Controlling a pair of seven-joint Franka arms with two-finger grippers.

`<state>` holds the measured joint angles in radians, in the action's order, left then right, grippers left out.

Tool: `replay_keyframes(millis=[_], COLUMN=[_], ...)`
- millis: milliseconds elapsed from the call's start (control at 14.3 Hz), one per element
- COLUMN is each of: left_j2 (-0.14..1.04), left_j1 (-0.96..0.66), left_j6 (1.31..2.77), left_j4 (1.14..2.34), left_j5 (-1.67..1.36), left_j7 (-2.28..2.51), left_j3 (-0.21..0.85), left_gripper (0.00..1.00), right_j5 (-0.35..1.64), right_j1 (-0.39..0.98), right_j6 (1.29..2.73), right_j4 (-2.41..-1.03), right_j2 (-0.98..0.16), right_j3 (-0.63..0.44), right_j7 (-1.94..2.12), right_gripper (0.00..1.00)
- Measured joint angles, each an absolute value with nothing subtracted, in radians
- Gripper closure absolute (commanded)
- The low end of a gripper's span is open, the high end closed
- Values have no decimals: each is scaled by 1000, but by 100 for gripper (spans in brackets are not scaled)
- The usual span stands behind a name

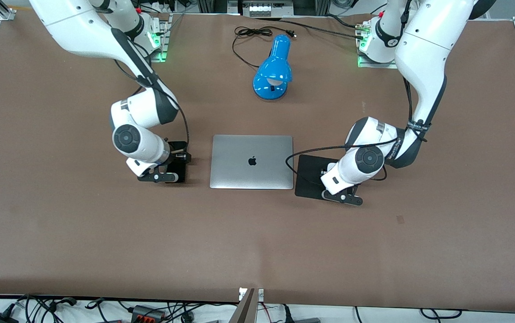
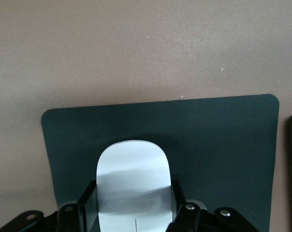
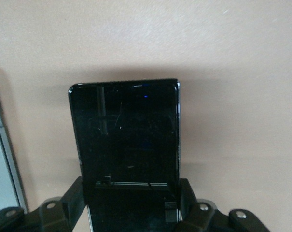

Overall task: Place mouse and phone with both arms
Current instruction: 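Carry the mouse onto the pad while the right gripper carries the phone, then release the mouse on the pad and raise the left gripper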

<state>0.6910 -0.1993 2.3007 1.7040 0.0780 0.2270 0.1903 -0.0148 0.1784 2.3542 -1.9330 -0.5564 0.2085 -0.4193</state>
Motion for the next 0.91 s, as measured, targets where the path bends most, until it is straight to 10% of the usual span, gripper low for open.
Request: replay_keyframes(millis=[140, 698, 837, 907], left_j2=[692, 647, 571, 528], left_j1=[-199, -177, -136, -105], left_j6=[2301, 2110, 1955, 1870], left_j4=[1704, 1569, 1493, 1457], left_j5=[78, 78, 78, 78], left_j7=[238, 325, 326, 326], left_j3=[189, 164, 157, 157], left_gripper=[0, 0, 0, 0], right_j5=[-15, -15, -16, -16], right_j1=[196, 228, 229, 230], right_j6=[2358, 2358, 2358, 2358], right_j4=[-1919, -1894, -1889, -1885], right_j2=[-574, -601, -611, -614], right_j3=[208, 209, 208, 208], right_j7=[-461, -480, -480, -480], right_gripper=[77, 75, 0, 0])
